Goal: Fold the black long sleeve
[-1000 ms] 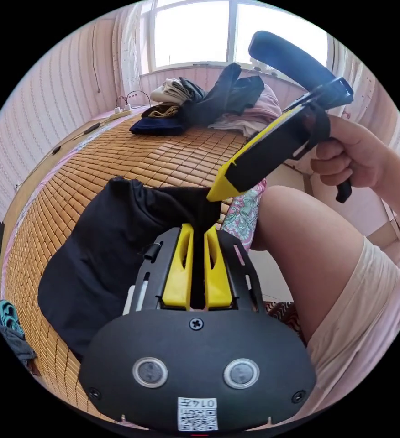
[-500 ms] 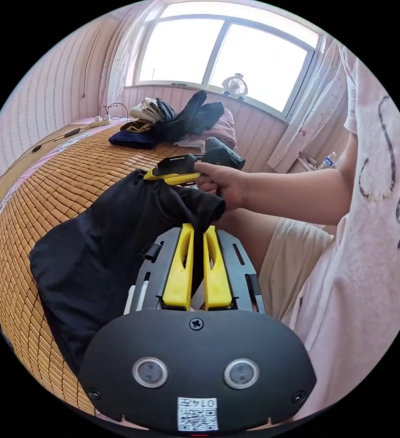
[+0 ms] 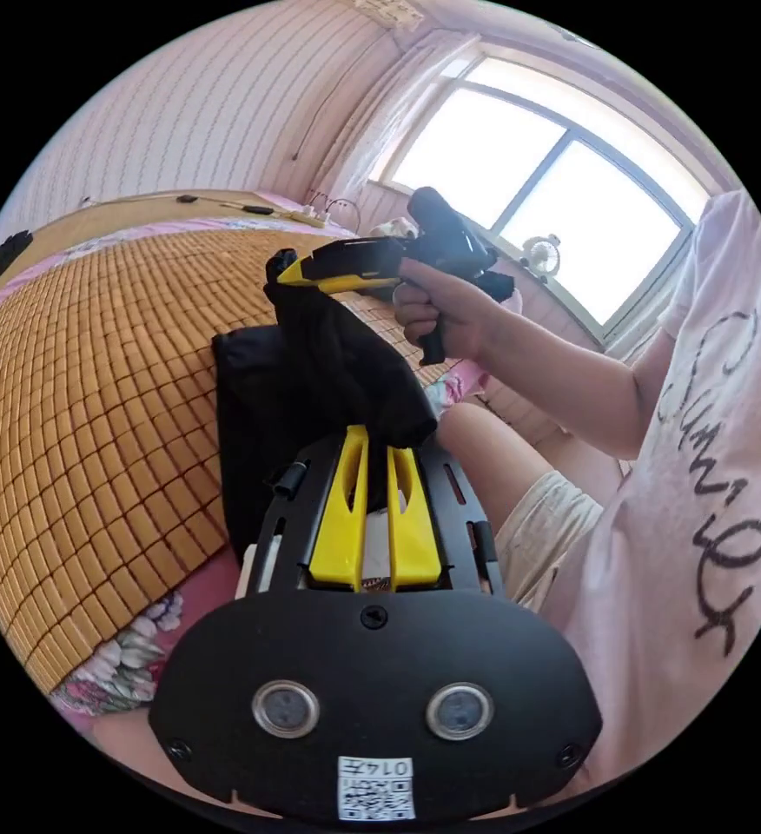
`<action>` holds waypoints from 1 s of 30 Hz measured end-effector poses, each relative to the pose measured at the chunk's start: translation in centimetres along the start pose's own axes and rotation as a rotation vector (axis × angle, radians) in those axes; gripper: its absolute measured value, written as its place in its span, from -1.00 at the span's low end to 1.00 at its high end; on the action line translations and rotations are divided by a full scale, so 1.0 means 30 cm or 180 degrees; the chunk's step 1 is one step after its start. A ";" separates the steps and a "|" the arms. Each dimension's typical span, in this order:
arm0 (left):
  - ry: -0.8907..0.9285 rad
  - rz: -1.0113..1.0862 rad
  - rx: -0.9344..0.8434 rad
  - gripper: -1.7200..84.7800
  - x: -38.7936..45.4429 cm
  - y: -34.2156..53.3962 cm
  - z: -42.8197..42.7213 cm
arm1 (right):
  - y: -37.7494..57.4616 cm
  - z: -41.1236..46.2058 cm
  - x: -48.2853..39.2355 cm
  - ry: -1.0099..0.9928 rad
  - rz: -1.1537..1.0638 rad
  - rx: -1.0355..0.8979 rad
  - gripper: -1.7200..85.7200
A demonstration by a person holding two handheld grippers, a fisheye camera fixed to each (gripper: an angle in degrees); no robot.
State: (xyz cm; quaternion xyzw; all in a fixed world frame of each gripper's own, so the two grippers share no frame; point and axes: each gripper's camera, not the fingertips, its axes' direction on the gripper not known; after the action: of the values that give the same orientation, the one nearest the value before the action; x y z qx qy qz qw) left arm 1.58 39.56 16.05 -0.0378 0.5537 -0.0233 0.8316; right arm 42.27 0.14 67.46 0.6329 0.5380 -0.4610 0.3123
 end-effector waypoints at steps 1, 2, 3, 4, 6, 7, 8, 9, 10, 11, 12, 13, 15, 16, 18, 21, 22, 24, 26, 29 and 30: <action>-0.0105 -0.0165 -0.0155 -0.87 -0.042 0.006 0.009 | -0.015 0.043 -0.006 0.0083 -0.0005 -0.0087 -0.81; -0.0204 -0.0353 -0.0308 -0.86 -0.085 0.010 0.018 | -0.039 0.123 -0.011 0.0259 0.0021 -0.0253 -0.80; -0.0239 -0.0437 -0.0361 -0.86 -0.104 0.012 0.019 | -0.056 0.181 -0.011 0.0405 0.0126 -0.0427 -0.79; -0.0291 -0.0580 -0.0435 -0.86 -0.138 0.014 0.018 | -0.060 0.197 -0.015 0.0436 0.0136 -0.0467 -0.79; -0.0352 -0.0728 -0.0492 -0.86 -0.179 0.014 0.005 | -0.061 0.180 -0.060 0.0374 0.0016 -0.0323 -0.81; -0.0392 -0.0811 -0.0497 -0.87 -0.200 0.014 -0.005 | -0.059 0.167 -0.074 0.0344 -0.0043 -0.0270 -0.81; -0.0442 -0.0889 -0.0509 -0.89 -0.219 0.013 -0.014 | -0.055 0.138 -0.100 0.0333 -0.0142 -0.0172 -0.83; -0.0464 -0.0924 -0.0533 -0.90 -0.228 0.011 -0.016 | -0.052 0.115 -0.119 0.0425 -0.0185 -0.0108 -0.87; -0.0506 -0.0981 -0.0591 -0.94 -0.243 0.005 -0.019 | -0.052 0.107 -0.128 0.0492 -0.0210 -0.0094 -0.89; -0.0551 -0.1026 -0.0629 -0.96 -0.253 -0.002 -0.022 | -0.054 0.103 -0.142 0.0647 -0.0267 -0.0083 -0.92; -0.0568 -0.1037 -0.0625 -0.96 -0.256 -0.006 -0.025 | -0.063 0.117 -0.149 0.0828 -0.0296 -0.0135 -0.94; -0.0588 -0.1041 -0.0587 -0.97 -0.259 -0.013 -0.033 | -0.071 0.130 -0.150 0.0908 -0.0309 -0.0191 -0.95; -0.0600 -0.1055 -0.0472 -0.96 -0.262 -0.024 -0.047 | -0.109 0.207 -0.148 0.1063 -0.0363 -0.0473 -0.96; -0.0583 -0.1042 -0.0381 -0.95 -0.262 -0.035 -0.054 | -0.118 0.230 -0.148 0.1093 -0.0387 -0.0555 -0.96; -0.0557 -0.1044 -0.0291 -0.89 -0.264 -0.054 -0.052 | -0.135 0.306 -0.149 0.1224 -0.0475 -0.0774 -0.97; -0.0513 -0.1086 -0.0270 -0.80 -0.273 -0.091 -0.010 | -0.157 0.299 -0.179 0.1134 -0.0474 -0.0890 -0.97; -0.0481 -0.1116 -0.0289 -0.76 -0.278 -0.106 0.014 | -0.159 0.291 -0.193 0.1111 -0.0518 -0.0911 -0.96; -0.0398 -0.1107 -0.0319 -0.72 -0.281 -0.127 0.050 | -0.165 0.234 -0.262 0.1069 -0.0812 -0.0844 -0.94; -0.0384 -0.1097 -0.0333 -0.70 -0.280 -0.146 0.088 | -0.170 0.189 -0.304 0.1168 -0.1010 -0.0735 -0.89; -0.0474 -0.1058 -0.0374 -0.69 -0.275 -0.157 0.142 | -0.188 0.199 -0.311 0.1411 -0.1250 -0.0988 -0.73; -0.0485 -0.1054 -0.0420 -0.69 -0.275 -0.158 0.158 | -0.194 0.233 -0.293 0.1433 -0.1279 -0.1273 -0.68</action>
State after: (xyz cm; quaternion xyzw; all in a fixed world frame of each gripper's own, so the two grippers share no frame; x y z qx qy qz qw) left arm 2.78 35.66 25.87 -0.1846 0.4757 -0.1205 0.8516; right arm 34.94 -8.23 73.48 0.5266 0.7865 -0.2478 0.2068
